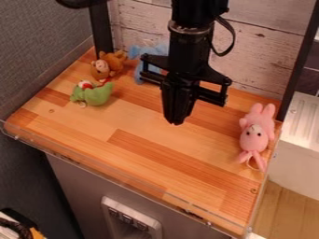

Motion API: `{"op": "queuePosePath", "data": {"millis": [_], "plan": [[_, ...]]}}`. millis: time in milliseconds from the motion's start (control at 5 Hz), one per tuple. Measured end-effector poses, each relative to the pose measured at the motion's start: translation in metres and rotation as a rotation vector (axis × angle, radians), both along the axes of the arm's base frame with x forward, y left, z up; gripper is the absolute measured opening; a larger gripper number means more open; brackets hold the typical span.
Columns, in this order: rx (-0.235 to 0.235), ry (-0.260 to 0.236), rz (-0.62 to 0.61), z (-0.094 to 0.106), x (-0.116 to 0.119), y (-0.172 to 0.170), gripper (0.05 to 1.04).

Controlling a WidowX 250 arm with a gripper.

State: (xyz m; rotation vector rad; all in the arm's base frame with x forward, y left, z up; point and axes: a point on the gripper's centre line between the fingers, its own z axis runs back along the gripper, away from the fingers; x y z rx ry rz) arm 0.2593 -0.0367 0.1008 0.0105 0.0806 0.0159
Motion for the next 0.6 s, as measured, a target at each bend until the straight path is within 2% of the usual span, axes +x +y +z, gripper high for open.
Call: {"op": "queuePosePath", "data": {"millis": [200, 400, 600], "plan": [[0.002, 0.02, 0.107, -0.002, 0.015, 0.019, 0.092], [-0.002, 0.014, 0.282, 0.003, 0.039, 0.055, 0.246], [0.001, 0.021, 0.504, 0.008, 0.06, 0.103, 0.517]]}}
